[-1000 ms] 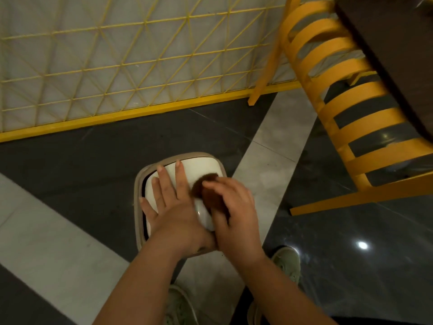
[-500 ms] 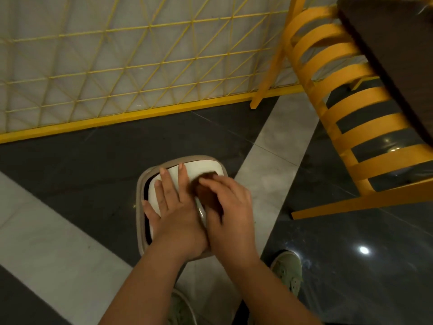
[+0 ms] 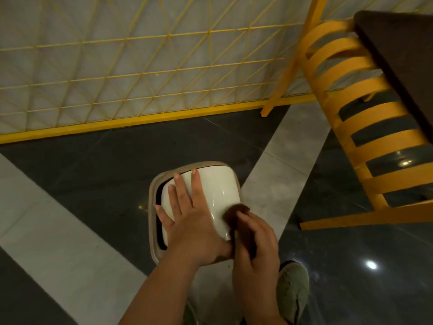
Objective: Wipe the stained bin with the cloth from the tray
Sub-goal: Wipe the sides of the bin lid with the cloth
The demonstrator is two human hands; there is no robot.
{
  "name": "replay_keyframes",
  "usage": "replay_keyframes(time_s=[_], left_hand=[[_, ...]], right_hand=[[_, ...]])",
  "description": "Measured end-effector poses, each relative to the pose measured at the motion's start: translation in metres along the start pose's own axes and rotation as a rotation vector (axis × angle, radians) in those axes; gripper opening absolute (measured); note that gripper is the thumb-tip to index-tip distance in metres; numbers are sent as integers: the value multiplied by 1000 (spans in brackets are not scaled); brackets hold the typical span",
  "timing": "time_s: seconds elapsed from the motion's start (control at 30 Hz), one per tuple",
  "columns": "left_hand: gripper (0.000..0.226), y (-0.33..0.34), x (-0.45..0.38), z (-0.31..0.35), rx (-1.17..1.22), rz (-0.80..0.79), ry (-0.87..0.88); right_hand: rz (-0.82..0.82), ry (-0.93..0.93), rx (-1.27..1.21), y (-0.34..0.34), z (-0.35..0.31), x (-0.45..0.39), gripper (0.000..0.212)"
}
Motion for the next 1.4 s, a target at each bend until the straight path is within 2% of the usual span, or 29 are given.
replay_keyframes(time_s=[0.1,0.17,0.23,0.33,0.53,0.67,0.73,0.8,0.87,0.93,1.0,1.1,1.17,1.23,1.4], left_hand=[[148,0,-1,1,-8,-4,-15],[155,1,-2,1,-28,-24,-34],[162,0,0,2,-22,-23,-47],[163,1,1,4,18,3,-71],[136,3,-1,13,124,50,-123],[155,2,1,5,131,-58,-93],[157,-10,-1,-5,222,-107,-111],[142,-32,-8,-19,390,-53,-182],[108,-50,-19,-31,553,54,-194],[73,-57,-26,-31,638,87,-112],[58,-55,-29,-26,652,65,-24],[51,-50,-28,-21,565,43,-10],[50,-51,-26,-24,484,65,-29],[51,-51,-23,-33,431,48,-77],[58,-51,-15,-64,348,-105,-171]], right_hand=[[-108,-189,124,13,-24,-28,43],[-186,-244,182,26,-32,-57,38],[-178,-162,104,29,-27,-80,37],[-145,59,6,19,-12,-81,32],[-179,-151,153,-2,-17,-34,41],[-160,-97,152,-2,1,-52,34],[-174,-58,206,-2,12,-67,31],[-146,-2,195,-8,13,-74,32],[-61,22,109,-19,0,-69,35],[-2,11,36,-28,-14,-51,39],[3,-14,29,-26,-20,-26,41],[28,8,44,-14,-11,8,49],[85,111,9,-8,0,13,51],[105,184,-40,-3,4,2,41],[22,179,-95,8,-6,-64,28]])
Point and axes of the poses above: each hand's wrist, its own x-axis away from the middle knuckle, its own y-axis out of the palm, z = x × y, the point moved 7 cm from there along -x, towards the middle knuckle, and after that the axes turned 9 degrees about -y, right-handed, at the moved point
